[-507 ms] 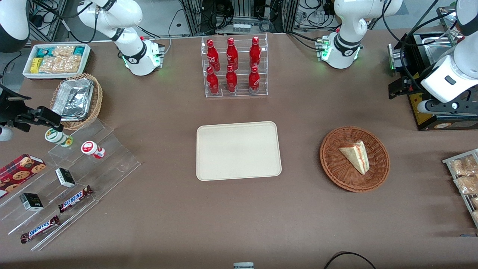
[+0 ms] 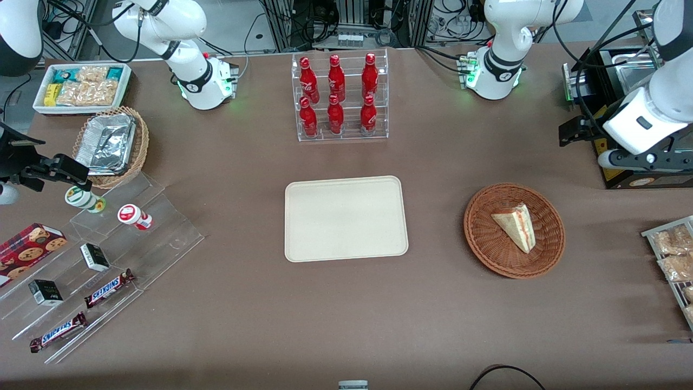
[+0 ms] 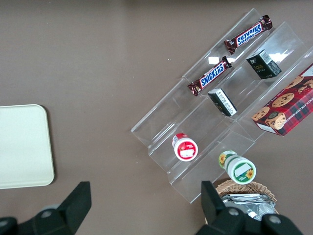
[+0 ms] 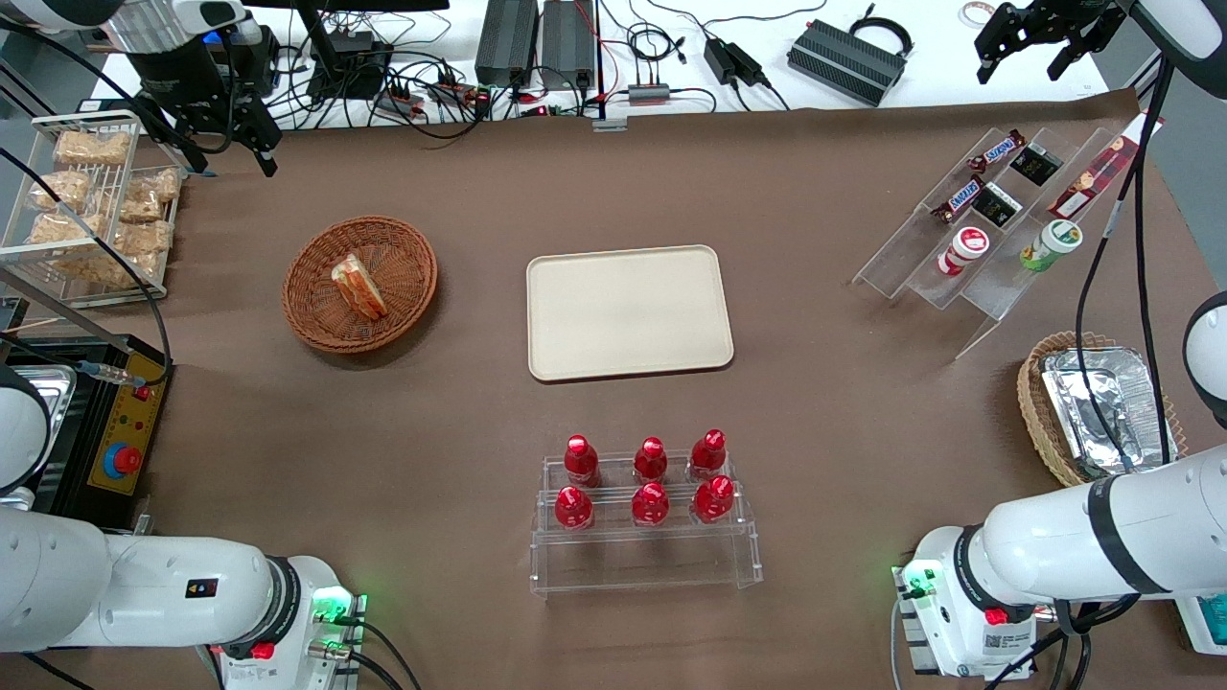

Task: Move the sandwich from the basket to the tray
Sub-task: 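Move the left gripper from rest over the wicker basket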

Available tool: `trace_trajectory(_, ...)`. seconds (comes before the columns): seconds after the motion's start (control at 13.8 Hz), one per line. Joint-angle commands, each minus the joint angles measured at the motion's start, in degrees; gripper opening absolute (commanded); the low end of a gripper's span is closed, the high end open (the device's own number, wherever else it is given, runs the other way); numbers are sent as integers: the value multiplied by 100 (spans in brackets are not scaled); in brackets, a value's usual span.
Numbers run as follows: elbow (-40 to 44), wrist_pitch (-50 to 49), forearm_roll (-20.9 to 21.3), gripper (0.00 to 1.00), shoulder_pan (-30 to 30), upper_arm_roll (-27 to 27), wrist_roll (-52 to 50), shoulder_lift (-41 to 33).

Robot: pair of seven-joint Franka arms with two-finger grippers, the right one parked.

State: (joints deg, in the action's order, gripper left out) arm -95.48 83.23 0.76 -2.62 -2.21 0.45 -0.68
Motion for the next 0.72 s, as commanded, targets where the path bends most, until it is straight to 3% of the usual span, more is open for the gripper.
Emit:
trace_trajectory(0.0, -557, 499, 21, 100, -37, 10, -1, -107)
trace_trajectory(0.65, -2412, 2889, 12, 100, 7, 28, -212, -169)
